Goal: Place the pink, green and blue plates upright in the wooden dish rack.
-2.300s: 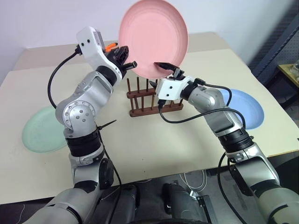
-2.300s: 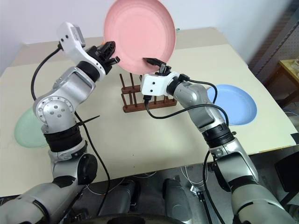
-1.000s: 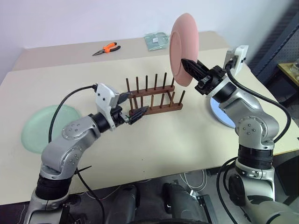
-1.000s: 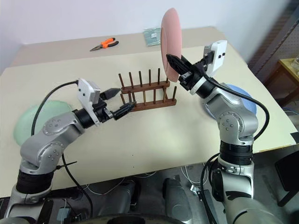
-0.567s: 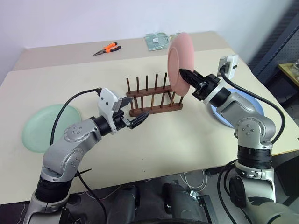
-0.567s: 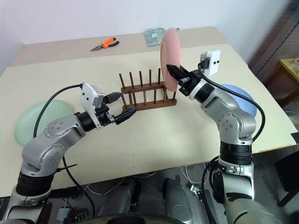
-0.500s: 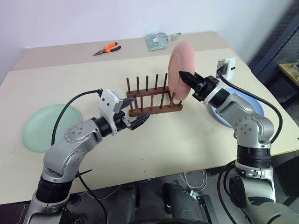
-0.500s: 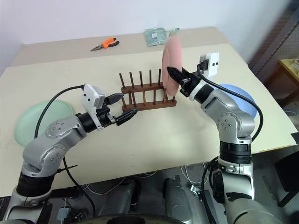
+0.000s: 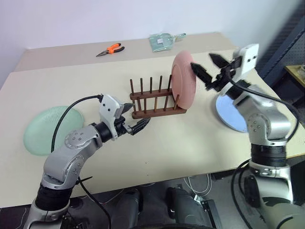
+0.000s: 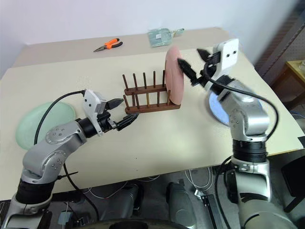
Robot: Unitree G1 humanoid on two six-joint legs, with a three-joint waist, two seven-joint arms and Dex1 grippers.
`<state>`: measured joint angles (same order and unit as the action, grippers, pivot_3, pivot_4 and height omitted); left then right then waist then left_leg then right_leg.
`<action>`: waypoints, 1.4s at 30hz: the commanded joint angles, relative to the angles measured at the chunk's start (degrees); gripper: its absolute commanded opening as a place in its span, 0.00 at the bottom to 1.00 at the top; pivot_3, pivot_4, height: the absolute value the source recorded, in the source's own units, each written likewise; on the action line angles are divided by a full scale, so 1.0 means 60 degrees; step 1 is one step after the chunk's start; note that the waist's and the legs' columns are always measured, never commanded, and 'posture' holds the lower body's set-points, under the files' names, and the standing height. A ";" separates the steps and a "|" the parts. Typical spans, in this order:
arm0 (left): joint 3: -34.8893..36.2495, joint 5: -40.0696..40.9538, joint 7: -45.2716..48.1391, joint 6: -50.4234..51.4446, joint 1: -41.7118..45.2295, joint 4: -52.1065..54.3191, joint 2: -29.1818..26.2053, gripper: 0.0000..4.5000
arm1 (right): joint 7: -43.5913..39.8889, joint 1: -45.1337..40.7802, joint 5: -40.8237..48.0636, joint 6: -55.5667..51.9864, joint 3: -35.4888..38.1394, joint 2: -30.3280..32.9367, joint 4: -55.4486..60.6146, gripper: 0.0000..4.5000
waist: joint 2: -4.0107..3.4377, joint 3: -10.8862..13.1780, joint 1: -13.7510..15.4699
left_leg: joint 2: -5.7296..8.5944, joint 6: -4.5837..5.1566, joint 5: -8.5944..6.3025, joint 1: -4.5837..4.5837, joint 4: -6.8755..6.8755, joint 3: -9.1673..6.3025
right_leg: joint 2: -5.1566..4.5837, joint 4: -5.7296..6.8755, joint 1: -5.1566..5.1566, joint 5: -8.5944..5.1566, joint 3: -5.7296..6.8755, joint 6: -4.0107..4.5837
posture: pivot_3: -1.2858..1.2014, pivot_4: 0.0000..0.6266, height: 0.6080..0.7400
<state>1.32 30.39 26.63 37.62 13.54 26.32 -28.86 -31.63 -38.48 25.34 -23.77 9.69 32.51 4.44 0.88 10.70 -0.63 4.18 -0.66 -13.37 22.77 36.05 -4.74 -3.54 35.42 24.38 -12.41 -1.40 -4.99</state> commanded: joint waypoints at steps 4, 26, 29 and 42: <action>0.1557 -0.0545 -0.0900 -0.0463 -0.0265 -0.0541 -0.0030 1.00 | -0.1599 -0.0083 -0.0206 0.0446 -0.1097 0.0622 0.1889 0.95 | -0.0002 0.0000 -0.0088 | -0.0010 0.0001 -0.0001 -0.0005 -0.0008 0.0004 | 0.0003 0.0003 0.0003 0.0002 -0.0004 -0.0004 | 0.52 0.24 1.00; 0.9193 0.0919 -0.6315 0.2674 -0.1424 -0.1129 0.1941 1.00 | -0.2190 0.0599 -0.3324 0.2588 -0.4689 -0.1225 0.0852 0.95 | 0.0084 -0.0032 0.0076 | -0.0003 -0.0011 -0.0001 0.0001 0.0019 -0.0040 | -0.0005 0.0007 -0.0006 0.0005 0.0032 -0.0007 | 0.52 0.24 1.00; 0.9476 0.1447 -0.6665 0.2915 -0.1279 -0.1277 0.2261 0.94 | -0.2202 0.0647 -0.3411 0.2613 -0.4678 -0.1234 0.0828 0.98 | 0.0087 -0.0034 0.0075 | -0.0002 -0.0013 -0.0001 -0.0002 0.0019 -0.0035 | -0.0006 0.0005 -0.0009 0.0005 0.0031 -0.0005 | 0.52 0.24 1.00; 0.8577 0.2683 -0.6856 0.2856 -0.0396 -0.1854 0.2285 0.01 | -0.1958 0.0913 -0.3760 0.2578 -0.4468 -0.1251 0.1045 1.00 | 0.0089 -0.0035 0.0001 | -0.0003 -0.0019 0.0003 -0.0005 0.0007 -0.0030 | -0.0001 0.0010 -0.0003 0.0006 0.0027 -0.0005 | 0.52 0.24 1.00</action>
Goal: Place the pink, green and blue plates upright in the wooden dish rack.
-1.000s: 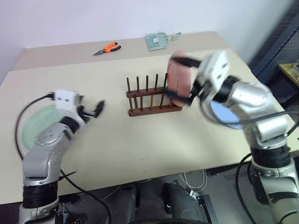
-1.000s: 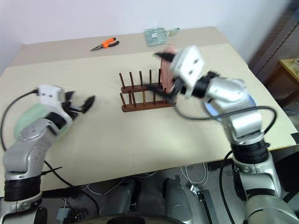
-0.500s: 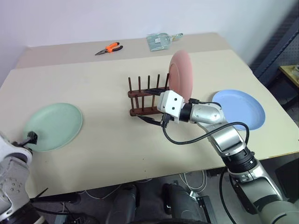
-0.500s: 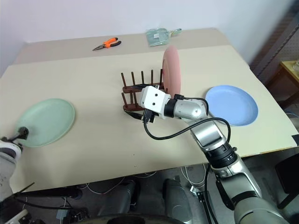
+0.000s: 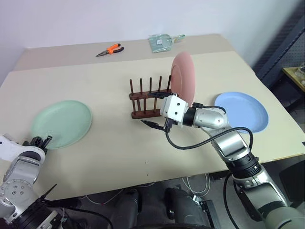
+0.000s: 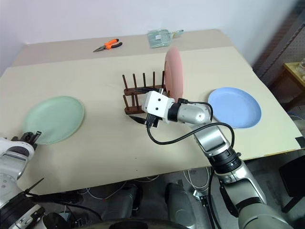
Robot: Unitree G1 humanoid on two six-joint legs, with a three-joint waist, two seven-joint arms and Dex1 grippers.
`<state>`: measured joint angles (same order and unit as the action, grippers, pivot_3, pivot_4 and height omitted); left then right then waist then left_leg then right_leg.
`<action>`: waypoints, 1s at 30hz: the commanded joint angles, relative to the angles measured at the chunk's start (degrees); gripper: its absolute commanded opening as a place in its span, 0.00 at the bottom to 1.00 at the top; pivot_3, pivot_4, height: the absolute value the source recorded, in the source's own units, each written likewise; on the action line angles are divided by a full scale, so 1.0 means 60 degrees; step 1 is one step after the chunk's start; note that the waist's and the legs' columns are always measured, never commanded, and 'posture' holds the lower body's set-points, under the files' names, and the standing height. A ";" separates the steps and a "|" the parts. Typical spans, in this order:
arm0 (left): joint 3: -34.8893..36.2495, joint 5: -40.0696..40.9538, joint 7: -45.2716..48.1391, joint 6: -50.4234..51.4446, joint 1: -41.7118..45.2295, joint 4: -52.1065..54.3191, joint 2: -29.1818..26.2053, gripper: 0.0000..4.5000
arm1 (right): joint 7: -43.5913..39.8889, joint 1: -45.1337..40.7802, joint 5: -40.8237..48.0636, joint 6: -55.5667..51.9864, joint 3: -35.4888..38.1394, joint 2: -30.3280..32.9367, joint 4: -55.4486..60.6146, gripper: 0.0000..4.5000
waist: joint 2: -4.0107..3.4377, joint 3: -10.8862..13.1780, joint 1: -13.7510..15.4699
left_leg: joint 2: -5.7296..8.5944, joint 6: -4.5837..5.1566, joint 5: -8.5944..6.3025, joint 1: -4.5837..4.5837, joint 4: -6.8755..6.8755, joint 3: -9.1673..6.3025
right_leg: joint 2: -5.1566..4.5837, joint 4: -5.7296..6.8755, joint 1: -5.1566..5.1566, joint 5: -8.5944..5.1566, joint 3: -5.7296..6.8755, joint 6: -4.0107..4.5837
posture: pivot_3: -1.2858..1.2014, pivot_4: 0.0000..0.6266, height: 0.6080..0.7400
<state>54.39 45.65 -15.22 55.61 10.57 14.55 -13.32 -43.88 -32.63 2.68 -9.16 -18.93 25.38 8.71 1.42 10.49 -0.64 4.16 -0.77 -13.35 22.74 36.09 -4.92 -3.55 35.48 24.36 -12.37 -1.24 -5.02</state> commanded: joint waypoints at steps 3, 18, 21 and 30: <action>-0.0982 0.0073 0.0669 -0.0715 0.0548 0.0623 -0.0722 0.01 | -0.0052 -0.0189 0.0199 -0.0070 0.0400 -0.0064 0.0312 1.00 | 0.0003 0.0002 0.0031 | 0.0000 0.0000 0.0000 0.0001 0.0001 0.0001 | 0.0001 0.0001 0.0000 0.0000 -0.0001 0.0000 | 0.52 0.24 1.00; -0.5931 -0.0937 0.1534 -0.0813 0.4445 0.1927 -0.2498 0.01 | 0.1613 -0.1756 -0.2347 0.2746 0.0171 -0.0425 -0.1381 1.00 | 0.0028 0.0017 0.0012 | 0.0006 -0.0021 0.0015 0.0004 -0.0010 0.0013 | 0.0011 0.0002 0.0011 0.0007 -0.0008 0.0006 | 0.52 0.24 1.00; -0.6421 -0.1081 0.1320 -0.0755 0.4780 0.1931 -0.2055 0.01 | 0.1747 -0.1745 -0.2881 0.3175 -0.0083 -0.0445 -0.1794 1.00 | 0.0028 0.0017 -0.0020 | 0.0006 -0.0034 0.0023 0.0004 -0.0013 0.0012 | 0.0015 0.0005 0.0014 0.0007 -0.0008 0.0006 | 0.52 0.24 1.00; -0.6572 -0.1195 0.1220 -0.0560 0.4970 0.2000 -0.1455 0.00 | 0.1947 -0.1614 -0.3717 0.3640 -0.0330 -0.0427 -0.2178 0.49 | 0.0025 0.0019 -0.0017 | 0.0004 -0.0052 0.0034 0.0005 -0.0010 0.0013 | 0.0023 0.0010 0.0017 0.0007 -0.0012 0.0006 | 0.52 0.24 1.00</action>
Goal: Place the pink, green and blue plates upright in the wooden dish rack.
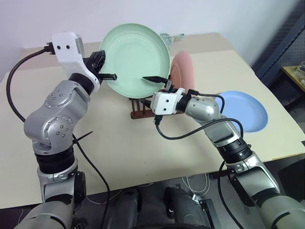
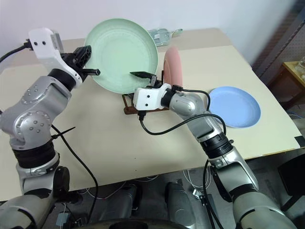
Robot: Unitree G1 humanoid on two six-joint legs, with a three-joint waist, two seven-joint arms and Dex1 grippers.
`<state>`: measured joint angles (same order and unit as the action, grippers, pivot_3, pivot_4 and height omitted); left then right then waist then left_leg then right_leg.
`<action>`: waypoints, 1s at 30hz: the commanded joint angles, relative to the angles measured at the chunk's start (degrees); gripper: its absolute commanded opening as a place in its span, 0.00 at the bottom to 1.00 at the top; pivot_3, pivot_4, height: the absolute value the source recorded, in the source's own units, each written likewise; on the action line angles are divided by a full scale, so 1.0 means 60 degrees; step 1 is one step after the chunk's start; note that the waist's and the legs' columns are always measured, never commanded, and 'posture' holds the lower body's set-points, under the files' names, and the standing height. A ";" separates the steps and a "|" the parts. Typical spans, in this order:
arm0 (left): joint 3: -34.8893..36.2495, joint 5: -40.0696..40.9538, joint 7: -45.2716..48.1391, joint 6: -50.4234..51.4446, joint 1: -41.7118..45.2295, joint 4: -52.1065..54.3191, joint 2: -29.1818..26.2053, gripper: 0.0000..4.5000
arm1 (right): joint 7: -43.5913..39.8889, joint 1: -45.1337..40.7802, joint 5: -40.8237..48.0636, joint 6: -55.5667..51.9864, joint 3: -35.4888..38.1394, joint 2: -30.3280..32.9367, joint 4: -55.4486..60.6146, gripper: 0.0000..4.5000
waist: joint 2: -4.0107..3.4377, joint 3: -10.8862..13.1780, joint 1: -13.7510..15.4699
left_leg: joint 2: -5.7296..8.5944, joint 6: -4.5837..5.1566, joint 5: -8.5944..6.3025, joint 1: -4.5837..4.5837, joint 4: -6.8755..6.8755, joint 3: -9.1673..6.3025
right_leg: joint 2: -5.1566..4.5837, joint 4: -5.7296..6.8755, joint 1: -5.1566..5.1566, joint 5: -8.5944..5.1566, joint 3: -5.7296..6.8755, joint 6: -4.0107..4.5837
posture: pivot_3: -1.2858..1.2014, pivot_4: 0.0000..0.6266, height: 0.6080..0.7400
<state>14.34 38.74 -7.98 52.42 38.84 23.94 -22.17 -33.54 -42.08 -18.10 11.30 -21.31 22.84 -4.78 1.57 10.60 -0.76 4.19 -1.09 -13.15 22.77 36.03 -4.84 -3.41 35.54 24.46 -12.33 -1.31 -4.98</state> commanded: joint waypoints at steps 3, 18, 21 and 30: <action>0.0114 -0.0008 0.0141 0.0021 0.0219 0.0443 -0.0015 0.00 | 0.0326 -0.0085 -0.0369 0.0242 0.0115 -0.0045 -0.0006 0.16 | 0.0001 0.0000 0.0006 | 0.0000 -0.0002 0.0001 0.0000 0.0001 0.0000 | 0.0002 0.0000 0.0000 0.0000 0.0000 0.0000 | 0.52 0.24 1.00; 0.1797 -0.0198 -0.0078 -0.1768 0.1053 0.0202 0.0161 0.43 | 0.0531 -0.0030 -0.0258 0.0479 0.0315 -0.0302 0.0027 0.00 | 0.0000 0.0006 -0.0020 | 0.0000 -0.0025 0.0014 -0.0001 -0.0001 0.0005 | 0.0006 0.0001 0.0001 0.0000 -0.0002 0.0000 | 0.52 0.24 1.00; 0.1835 -0.1136 0.0480 -0.2251 0.0267 -0.0061 -0.0972 0.43 | 0.0393 0.0152 0.0997 -0.0066 0.0973 -0.0667 0.0593 0.00 | -0.0001 0.0006 -0.0043 | -0.0005 -0.0031 0.0018 -0.0010 -0.0008 0.0007 | 0.0018 0.0009 0.0001 0.0000 -0.0011 0.0000 | 0.52 0.24 1.00; 0.0701 -0.1982 0.3626 -0.3598 -0.4242 0.0214 -0.1965 0.43 | -0.0385 0.1059 0.5652 -0.3809 0.2539 -0.1486 0.3041 0.00 | -0.0013 0.0007 0.0050 | -0.0004 0.0039 -0.0022 -0.0017 -0.0007 -0.0011 | -0.0022 0.0012 -0.0014 -0.0003 -0.0006 0.0008 | 0.52 0.24 1.00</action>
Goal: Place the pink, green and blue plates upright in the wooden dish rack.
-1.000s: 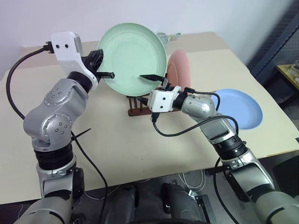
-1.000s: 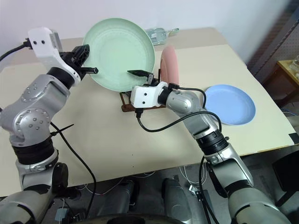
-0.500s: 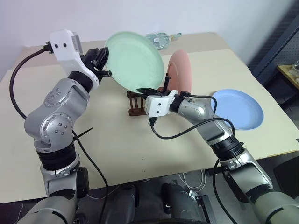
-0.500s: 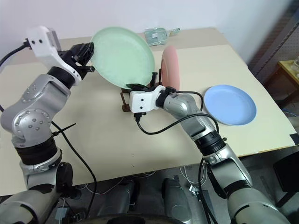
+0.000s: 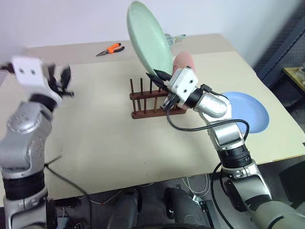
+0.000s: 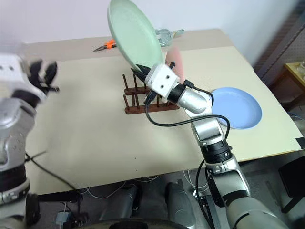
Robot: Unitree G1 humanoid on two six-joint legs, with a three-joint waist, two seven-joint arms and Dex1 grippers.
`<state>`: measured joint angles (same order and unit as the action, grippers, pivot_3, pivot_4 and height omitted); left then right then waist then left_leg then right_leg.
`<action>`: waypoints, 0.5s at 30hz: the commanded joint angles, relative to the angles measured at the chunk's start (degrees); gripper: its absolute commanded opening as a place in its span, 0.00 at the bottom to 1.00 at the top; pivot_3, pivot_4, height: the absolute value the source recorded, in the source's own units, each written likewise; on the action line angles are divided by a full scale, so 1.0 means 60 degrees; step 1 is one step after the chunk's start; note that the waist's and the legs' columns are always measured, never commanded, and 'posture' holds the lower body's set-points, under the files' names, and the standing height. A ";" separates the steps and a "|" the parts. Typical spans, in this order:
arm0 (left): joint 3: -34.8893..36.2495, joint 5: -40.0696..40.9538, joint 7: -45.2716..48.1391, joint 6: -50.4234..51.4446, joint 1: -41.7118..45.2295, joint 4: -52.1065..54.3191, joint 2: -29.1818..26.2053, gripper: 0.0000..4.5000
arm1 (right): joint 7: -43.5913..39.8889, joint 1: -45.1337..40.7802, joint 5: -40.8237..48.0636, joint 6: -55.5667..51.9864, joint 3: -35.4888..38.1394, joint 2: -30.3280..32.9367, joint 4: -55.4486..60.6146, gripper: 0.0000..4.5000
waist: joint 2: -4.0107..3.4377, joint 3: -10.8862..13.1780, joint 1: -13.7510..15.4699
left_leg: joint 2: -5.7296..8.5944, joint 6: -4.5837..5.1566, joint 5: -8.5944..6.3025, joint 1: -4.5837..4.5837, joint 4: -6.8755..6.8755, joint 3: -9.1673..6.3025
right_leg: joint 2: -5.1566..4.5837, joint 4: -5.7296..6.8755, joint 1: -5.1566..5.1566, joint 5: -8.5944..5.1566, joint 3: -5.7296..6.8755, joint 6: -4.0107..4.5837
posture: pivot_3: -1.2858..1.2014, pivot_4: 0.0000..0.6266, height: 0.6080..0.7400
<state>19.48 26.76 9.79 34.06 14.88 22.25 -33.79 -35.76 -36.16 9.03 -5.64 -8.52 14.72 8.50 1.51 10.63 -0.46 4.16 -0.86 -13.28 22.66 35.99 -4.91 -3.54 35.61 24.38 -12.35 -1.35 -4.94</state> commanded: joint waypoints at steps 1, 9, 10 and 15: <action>-0.0410 -0.0041 0.0938 -0.0615 -0.0595 0.0608 0.0013 0.43 | 0.0022 0.0180 0.1558 -0.1473 0.0484 -0.0228 0.1055 0.00 | -0.0003 0.0002 -0.0006 | 0.0001 0.0000 0.0000 0.0001 0.0001 0.0001 | -0.0004 0.0001 0.0000 -0.0001 -0.0001 0.0002 | 0.52 0.24 1.00; -0.1456 0.0401 0.2428 -0.0835 -0.2109 0.1326 0.0545 0.43 | 0.0927 0.0302 0.3467 -0.3713 0.1264 -0.0800 0.1561 0.00 | -0.0015 0.0007 -0.0054 | -0.0005 0.0001 -0.0001 0.0000 -0.0016 0.0008 | -0.0004 -0.0006 0.0012 -0.0011 -0.0012 0.0024 | 0.52 0.24 1.00; -0.1532 0.0391 0.2517 -0.0823 -0.2206 0.1391 0.0565 0.43 | 0.1013 0.0266 0.3598 -0.3868 0.1361 -0.0832 0.1515 0.00 | -0.0015 0.0007 -0.0052 | -0.0006 0.0001 -0.0001 0.0000 -0.0016 0.0009 | -0.0004 -0.0006 0.0012 -0.0011 -0.0012 0.0024 | 0.52 0.24 1.00; -0.1630 0.0271 0.2562 -0.0726 -0.2271 0.1509 0.0664 0.43 | 0.1330 0.0193 0.4135 -0.4547 0.1667 -0.0873 0.1219 0.00 | -0.0016 0.0007 -0.0042 | -0.0005 0.0002 -0.0001 0.0001 -0.0014 0.0010 | -0.0004 -0.0007 0.0012 -0.0014 -0.0011 0.0030 | 0.52 0.24 1.00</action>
<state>9.66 28.19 24.92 30.44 0.75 28.92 -29.78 -28.22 -33.58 31.90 -32.16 0.14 9.97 14.87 1.41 10.68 -0.71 4.13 -0.84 -13.29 22.67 35.91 -4.85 -3.57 35.56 24.45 -12.44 -1.41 -4.76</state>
